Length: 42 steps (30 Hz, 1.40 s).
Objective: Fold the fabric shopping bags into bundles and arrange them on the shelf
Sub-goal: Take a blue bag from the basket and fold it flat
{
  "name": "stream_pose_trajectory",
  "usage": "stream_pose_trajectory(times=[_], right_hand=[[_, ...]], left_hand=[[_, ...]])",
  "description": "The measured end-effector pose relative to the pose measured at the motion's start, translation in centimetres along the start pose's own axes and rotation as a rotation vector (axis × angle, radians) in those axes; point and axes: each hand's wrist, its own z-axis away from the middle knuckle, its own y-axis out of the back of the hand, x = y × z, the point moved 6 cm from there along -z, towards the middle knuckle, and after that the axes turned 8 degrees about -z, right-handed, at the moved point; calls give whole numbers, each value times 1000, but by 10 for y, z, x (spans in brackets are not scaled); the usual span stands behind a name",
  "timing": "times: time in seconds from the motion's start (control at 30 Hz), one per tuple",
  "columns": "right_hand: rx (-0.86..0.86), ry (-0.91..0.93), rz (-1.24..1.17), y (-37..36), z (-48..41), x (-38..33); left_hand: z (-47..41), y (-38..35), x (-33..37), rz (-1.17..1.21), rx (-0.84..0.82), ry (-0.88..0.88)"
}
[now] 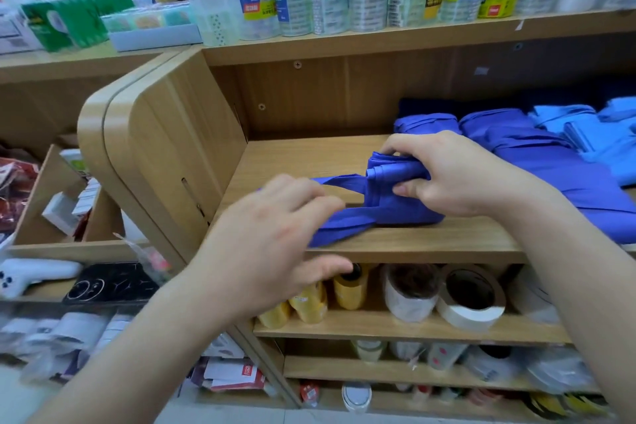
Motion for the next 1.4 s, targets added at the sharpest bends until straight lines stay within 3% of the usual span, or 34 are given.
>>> stream_pose_trajectory(times=[0.1, 0.23, 0.37, 0.47, 0.57, 0.67, 0.87, 1.0, 1.2, 1.3, 1.4], right_hand=[[-33, -10, -1, 0, 0, 1], [-56, -26, 9, 4, -1, 7], [-33, -42, 24, 10, -2, 13], [-23, -48, 69, 11, -6, 13], [-27, -67, 99, 10, -9, 10], [-63, -54, 126, 5, -11, 1], [-87, 36, 247, 2, -6, -22], [-24, 80, 259, 7, 4, -29], [73, 179, 273, -2, 15, -29], [130, 272, 471, -10, 17, -32], [172, 332, 465, -25, 20, -39]], left_hand=[[-2, -35, -3, -135, -198, -47], [0, -61, -29, -120, -456, 6], [8, -52, -33, 148, -344, -29], [17, -40, -37, 581, -301, 64], [11, -15, -23, 780, -249, 38], [4, 2, -11, 1009, -280, 33], [-19, -21, -14, 1733, -465, 111], [-19, -41, -32, 1929, -320, 230], [-21, -53, -33, 2185, -129, 210], [-25, -51, -26, 2275, -101, 172], [-32, -48, -17, 2292, -148, 144]])
